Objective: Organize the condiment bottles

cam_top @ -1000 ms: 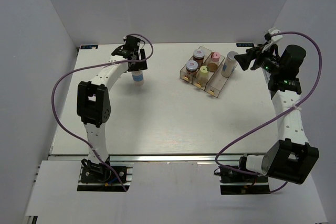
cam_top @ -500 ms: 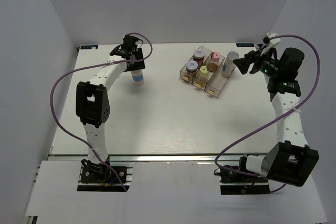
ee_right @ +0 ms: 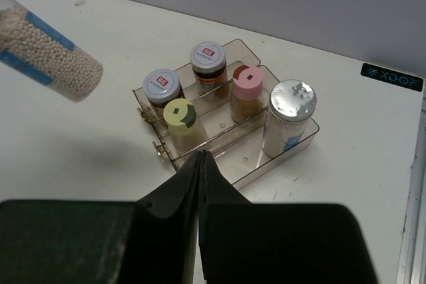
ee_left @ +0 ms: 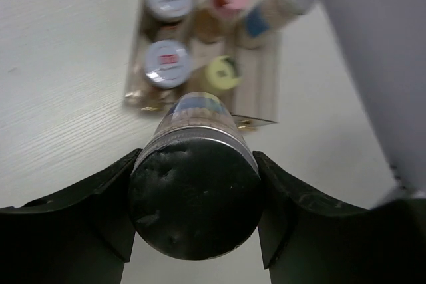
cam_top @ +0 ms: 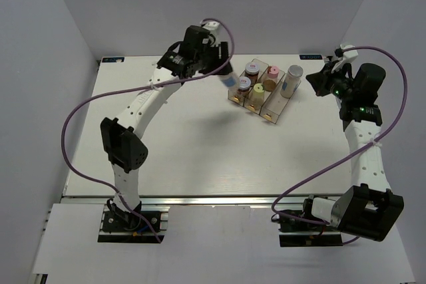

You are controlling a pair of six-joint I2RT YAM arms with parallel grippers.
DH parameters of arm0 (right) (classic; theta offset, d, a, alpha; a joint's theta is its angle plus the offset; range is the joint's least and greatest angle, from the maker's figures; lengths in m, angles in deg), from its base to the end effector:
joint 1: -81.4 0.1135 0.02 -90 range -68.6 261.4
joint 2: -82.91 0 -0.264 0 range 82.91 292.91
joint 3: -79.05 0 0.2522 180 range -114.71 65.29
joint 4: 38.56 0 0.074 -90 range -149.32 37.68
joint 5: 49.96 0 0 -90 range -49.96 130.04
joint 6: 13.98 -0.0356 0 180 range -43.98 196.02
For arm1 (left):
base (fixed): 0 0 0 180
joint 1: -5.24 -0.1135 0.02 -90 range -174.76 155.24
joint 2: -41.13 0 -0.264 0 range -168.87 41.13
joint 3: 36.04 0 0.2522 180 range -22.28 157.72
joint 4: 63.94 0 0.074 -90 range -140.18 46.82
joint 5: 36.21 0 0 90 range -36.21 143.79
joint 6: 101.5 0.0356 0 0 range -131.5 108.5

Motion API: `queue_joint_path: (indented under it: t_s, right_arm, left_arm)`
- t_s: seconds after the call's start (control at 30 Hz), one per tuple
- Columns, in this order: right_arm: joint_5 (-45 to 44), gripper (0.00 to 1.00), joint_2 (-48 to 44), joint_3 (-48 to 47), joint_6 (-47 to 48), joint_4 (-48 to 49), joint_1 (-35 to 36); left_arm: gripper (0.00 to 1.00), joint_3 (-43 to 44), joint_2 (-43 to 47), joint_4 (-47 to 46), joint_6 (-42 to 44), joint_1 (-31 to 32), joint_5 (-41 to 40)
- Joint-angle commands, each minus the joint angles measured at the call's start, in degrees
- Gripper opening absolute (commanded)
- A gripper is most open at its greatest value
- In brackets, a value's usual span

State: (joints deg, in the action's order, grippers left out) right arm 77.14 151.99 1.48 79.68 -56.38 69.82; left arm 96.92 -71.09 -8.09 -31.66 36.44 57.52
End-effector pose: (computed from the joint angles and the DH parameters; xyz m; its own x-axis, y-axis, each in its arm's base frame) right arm 0.2749 -0.0344 0.3807 -0.1315 -0.0250 -0.9910 -0.4323 0.9011 0.0346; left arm 0.3797 -0.2327 0.3842 -0.6557 -0.0050 -0.7550 0.3584 0.8781 -0.3171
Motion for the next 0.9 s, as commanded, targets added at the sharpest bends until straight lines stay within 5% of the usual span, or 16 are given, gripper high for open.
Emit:
queue_joint_path:
  t_s: [0.0, 0.2, 0.47, 0.87]
  right_arm:
    - [-4.66, 0.0, -3.16, -0.08, -0.58, 0.19, -0.2]
    - [-8.18, 0.0, -4.21, -1.14, -2.34, -0.95, -0.2]
    - [-12.32, 0.0, -6.59, 0.35, -2.43, -1.92, -0.2]
    - [-10.65, 0.0, -5.89, 4.13, -1.29, -0.69, -0.2]
  left_arm:
    - [0.0, 4.11, -0.09, -5.95, -1.45, 2.54, 10.93]
    - [0.0, 13.77, -8.97, -15.88, -3.48, 7.38, 15.96]
    - [0.0, 14.66, -16.0, -29.33, -4.1, 12.39, 14.47]
    - [0.0, 16.24, -21.28, -30.4, 0.73, 15.2, 4.19]
